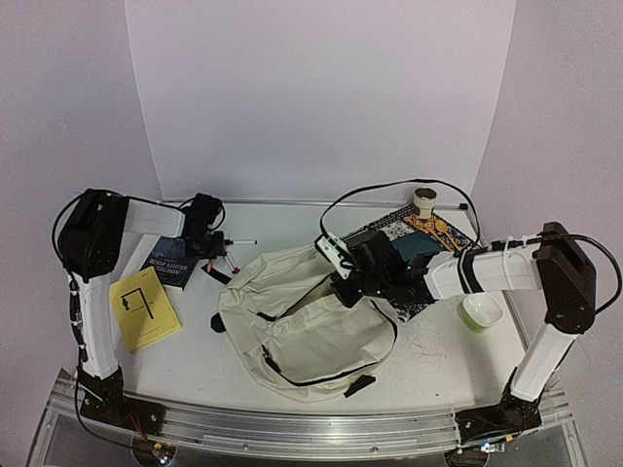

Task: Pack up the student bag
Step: Pick up the pen at the center of the board, then place the pen in the lower front pocket of the bag.

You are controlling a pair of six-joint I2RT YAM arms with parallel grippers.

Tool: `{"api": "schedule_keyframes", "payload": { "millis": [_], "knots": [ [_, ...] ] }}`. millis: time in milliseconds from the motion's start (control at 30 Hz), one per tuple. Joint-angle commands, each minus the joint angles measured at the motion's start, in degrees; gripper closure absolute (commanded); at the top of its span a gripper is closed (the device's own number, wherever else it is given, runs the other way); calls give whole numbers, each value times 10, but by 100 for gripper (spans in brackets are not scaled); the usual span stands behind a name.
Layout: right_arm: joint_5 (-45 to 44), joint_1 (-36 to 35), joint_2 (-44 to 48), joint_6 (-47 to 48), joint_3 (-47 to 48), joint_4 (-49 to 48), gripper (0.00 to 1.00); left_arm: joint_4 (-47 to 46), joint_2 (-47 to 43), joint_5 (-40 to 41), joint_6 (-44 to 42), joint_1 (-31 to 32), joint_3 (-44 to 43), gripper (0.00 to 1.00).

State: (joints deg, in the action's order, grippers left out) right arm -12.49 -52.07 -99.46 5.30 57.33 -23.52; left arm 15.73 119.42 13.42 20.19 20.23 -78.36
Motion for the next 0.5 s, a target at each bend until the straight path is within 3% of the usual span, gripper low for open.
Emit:
{"api": "schedule_keyframes", "payload": {
  "millis": [0, 467],
  "knots": [
    [-6, -4, -3, -5, 32, 6, 100, 5, -110, -54, -17, 1, 25, 100],
    [11, -3, -12, -30, 46, 23, 100, -126, -380, -178, -30, 68, 259, 100]
  ]
}}
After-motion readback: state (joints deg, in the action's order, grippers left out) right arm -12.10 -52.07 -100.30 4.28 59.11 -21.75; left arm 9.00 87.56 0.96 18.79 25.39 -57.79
